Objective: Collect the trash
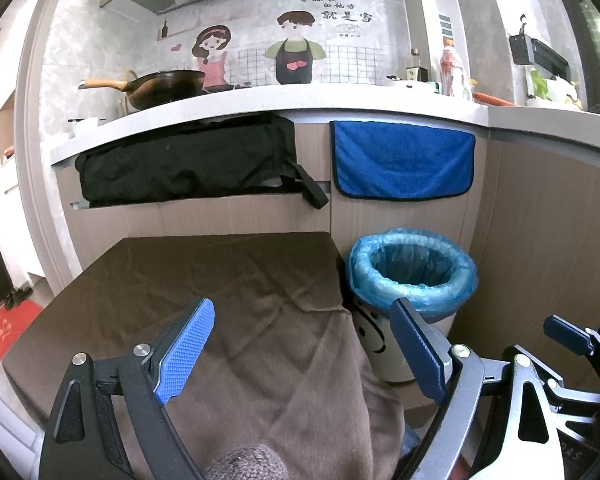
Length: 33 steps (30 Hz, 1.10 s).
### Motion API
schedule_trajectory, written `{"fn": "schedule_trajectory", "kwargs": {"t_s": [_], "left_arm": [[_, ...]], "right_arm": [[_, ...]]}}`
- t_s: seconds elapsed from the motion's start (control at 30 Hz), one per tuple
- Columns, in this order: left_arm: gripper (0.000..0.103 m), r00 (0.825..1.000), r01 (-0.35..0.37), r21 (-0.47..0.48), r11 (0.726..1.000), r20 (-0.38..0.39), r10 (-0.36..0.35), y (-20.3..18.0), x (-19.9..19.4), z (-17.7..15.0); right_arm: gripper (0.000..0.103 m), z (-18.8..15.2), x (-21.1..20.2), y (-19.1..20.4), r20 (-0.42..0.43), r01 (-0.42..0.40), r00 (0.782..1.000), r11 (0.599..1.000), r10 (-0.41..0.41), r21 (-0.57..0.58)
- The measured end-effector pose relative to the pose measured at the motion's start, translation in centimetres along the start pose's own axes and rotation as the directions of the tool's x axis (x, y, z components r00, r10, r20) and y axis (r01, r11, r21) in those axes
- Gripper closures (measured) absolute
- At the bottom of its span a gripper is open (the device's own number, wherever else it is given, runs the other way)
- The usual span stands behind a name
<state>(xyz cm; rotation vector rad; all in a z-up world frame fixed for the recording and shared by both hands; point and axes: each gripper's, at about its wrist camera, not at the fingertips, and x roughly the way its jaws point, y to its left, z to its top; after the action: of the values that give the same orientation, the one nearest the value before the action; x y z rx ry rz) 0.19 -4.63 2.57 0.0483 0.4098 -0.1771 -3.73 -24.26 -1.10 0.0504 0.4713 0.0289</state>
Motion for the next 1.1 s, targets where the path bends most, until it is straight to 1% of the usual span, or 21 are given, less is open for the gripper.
{"fn": "schedule_trajectory", "kwargs": {"t_s": [1.1], "left_arm": [[0.014, 1.000, -0.004, -0.003, 1.000, 0.007, 0.004, -0.27, -0.23, -0.01]], "right_arm": [[0.037, 0.12, 0.13, -0.26, 0.005, -0.003, 1.000, 1.000, 0.003, 0.000]]}}
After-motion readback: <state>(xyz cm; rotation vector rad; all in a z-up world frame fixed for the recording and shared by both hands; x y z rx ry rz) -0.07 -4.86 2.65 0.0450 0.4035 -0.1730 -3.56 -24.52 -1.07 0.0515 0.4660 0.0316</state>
